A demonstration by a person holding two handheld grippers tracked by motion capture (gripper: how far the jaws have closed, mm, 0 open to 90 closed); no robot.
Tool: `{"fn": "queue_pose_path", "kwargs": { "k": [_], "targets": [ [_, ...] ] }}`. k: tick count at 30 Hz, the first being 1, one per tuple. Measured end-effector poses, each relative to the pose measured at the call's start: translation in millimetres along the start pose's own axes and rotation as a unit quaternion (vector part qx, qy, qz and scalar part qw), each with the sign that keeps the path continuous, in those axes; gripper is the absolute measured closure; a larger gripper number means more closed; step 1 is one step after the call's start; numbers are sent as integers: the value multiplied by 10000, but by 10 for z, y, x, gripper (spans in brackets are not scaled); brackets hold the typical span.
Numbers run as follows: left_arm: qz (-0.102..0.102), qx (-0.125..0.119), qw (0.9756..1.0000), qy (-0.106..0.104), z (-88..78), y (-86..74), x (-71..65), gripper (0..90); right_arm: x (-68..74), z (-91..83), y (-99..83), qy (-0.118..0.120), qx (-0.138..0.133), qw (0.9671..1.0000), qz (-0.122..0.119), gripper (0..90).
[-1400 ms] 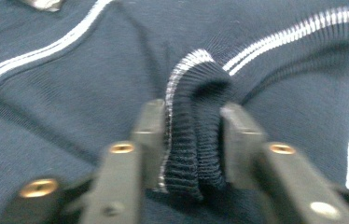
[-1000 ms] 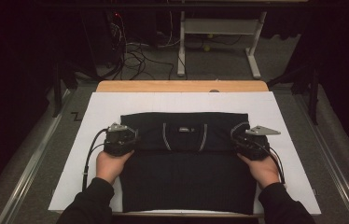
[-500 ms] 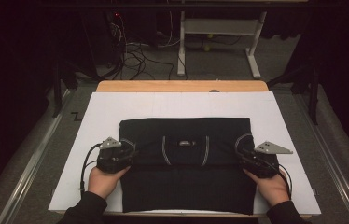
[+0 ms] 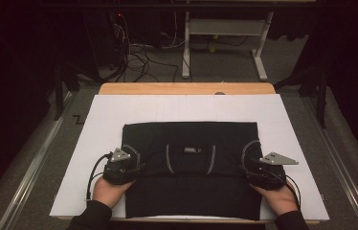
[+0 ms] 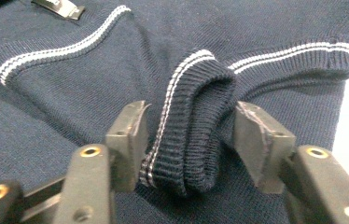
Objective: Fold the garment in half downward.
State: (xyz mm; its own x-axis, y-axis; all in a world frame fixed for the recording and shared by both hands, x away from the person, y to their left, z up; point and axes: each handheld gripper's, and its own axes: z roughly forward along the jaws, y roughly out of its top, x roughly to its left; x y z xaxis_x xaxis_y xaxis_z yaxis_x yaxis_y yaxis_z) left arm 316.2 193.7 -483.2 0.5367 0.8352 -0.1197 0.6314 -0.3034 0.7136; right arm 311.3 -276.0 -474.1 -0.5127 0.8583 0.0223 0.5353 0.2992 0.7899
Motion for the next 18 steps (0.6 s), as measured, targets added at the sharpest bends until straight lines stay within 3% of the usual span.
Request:
{"fn": "queue_pose_path", "kwargs": {
  "k": [5, 9, 15, 18],
  "targets": [
    [131, -180, 9997, 102, -63, 8, 1, 337, -4, -32, -3, 36, -127, 9999, 5, 354],
    [75, -406, 9991, 78, -131, 7, 29, 286, 12, -77, 10, 87, -307, 9995, -5, 292],
    [20, -1050, 9945, -40, -273, -5, 50, 170, 47, -146, 25, 153, -612, 9980, -13, 166],
    [49, -1093, 9940, -93, -293, 0, 32, 124, 75, -165, 27, 123, -698, 9975, -46, 115]
  ]
}}
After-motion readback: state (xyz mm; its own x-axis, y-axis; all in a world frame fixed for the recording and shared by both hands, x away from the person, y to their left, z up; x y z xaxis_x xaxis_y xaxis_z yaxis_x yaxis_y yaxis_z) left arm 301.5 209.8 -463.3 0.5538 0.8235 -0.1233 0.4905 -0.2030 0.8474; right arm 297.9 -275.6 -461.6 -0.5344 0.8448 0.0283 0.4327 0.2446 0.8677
